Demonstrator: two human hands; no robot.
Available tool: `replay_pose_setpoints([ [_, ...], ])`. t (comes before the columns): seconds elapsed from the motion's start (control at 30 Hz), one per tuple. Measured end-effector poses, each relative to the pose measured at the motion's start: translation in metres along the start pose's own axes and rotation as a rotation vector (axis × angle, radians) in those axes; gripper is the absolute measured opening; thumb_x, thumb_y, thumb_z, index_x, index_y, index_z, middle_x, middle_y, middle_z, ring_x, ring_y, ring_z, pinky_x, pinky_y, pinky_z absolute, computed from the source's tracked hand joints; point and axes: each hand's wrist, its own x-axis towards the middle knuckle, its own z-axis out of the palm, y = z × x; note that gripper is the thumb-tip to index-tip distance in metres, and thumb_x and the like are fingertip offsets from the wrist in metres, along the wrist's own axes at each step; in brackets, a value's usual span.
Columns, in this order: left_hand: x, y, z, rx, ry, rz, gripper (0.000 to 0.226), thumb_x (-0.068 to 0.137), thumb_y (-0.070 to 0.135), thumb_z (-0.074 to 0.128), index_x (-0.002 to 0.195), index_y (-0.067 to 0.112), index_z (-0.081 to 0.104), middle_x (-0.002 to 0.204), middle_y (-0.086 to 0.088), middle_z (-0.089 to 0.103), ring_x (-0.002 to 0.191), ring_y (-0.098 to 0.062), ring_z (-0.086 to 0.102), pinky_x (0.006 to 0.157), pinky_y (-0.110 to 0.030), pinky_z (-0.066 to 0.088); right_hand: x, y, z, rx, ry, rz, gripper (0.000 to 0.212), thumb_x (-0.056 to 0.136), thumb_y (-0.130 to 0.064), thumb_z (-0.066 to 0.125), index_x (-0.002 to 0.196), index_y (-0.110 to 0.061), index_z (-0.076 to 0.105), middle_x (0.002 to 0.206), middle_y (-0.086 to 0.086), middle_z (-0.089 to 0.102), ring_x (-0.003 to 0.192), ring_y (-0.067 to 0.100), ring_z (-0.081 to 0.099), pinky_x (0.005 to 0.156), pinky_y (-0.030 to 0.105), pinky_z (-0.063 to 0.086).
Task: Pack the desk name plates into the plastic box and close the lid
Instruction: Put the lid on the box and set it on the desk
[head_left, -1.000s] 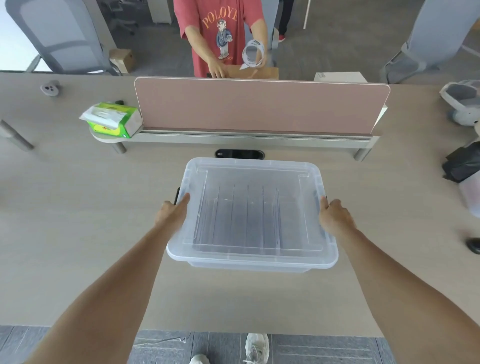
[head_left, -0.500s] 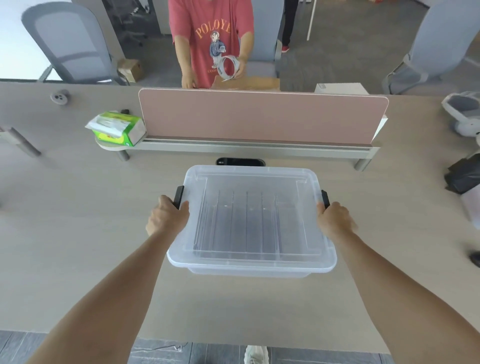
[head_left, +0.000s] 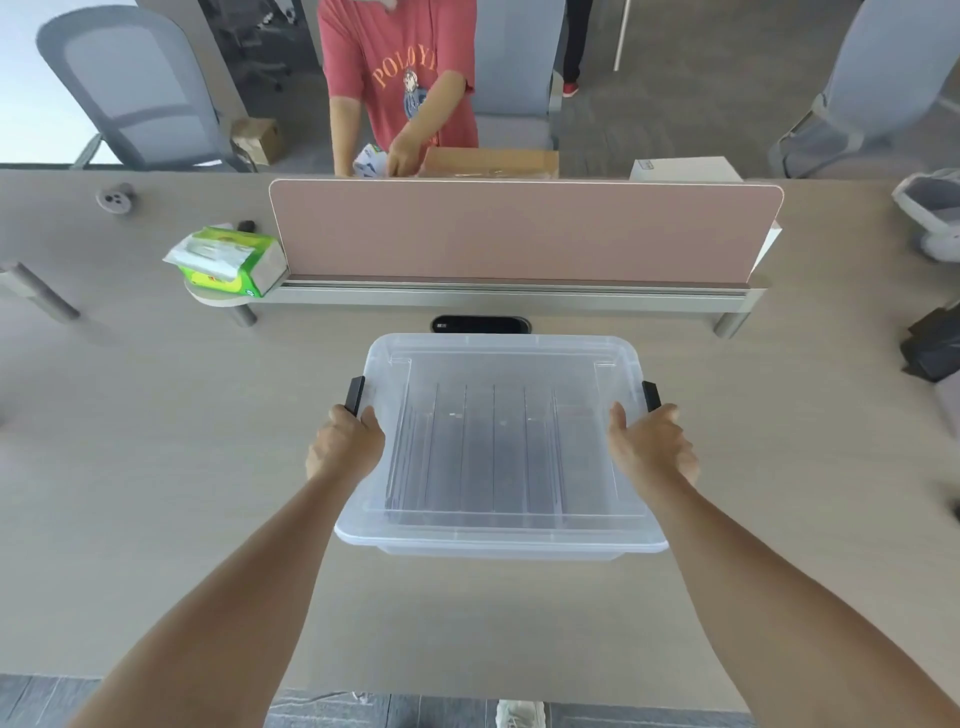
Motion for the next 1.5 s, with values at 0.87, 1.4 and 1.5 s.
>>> replay_pose_setpoints([
  [0.87,-0.017,0.012,0.001,0.039,0.046,0.076,0.061,0.097,0.056,0.033,0.124,0.002,0.039,0.120,-0.018,0.054,0.110,-0.040,0.056,0.083,-0.047,0.047,-0.032,-0.023,-0.001,-0.279,0.098,0.026,0.114,0.070,-0.092,0.026,0.131,0.003,0.037,0.125,0.022,0.053,0.113,0.039,0.053,0.090,0.044,0.044],
  [1.4,0.064,0.075,0.002,0.457,-0.019,0.649,0.078,0.088,0.075,-0.001,0.156,0.037,-0.005,0.166,-0.001,-0.006,0.152,-0.030,-0.008,0.122,-0.049,0.000,0.025,-0.078,0.009,-0.430,-0.080,-0.522,0.071,0.086,-0.078,0.008,0.150,-0.050,-0.009,0.164,0.005,-0.013,0.147,0.044,-0.013,0.114,0.064,-0.001],
  [1.5,0.064,0.078,0.009,0.535,0.014,0.624,0.080,0.086,0.075,-0.006,0.155,0.036,-0.013,0.166,-0.003,-0.007,0.152,-0.032,-0.007,0.121,-0.052,0.002,0.029,-0.073,0.021,-0.435,-0.020,-0.537,0.071,0.087,-0.076,0.002,0.149,-0.047,-0.015,0.163,0.007,-0.016,0.146,0.045,-0.017,0.114,0.065,-0.004],
])
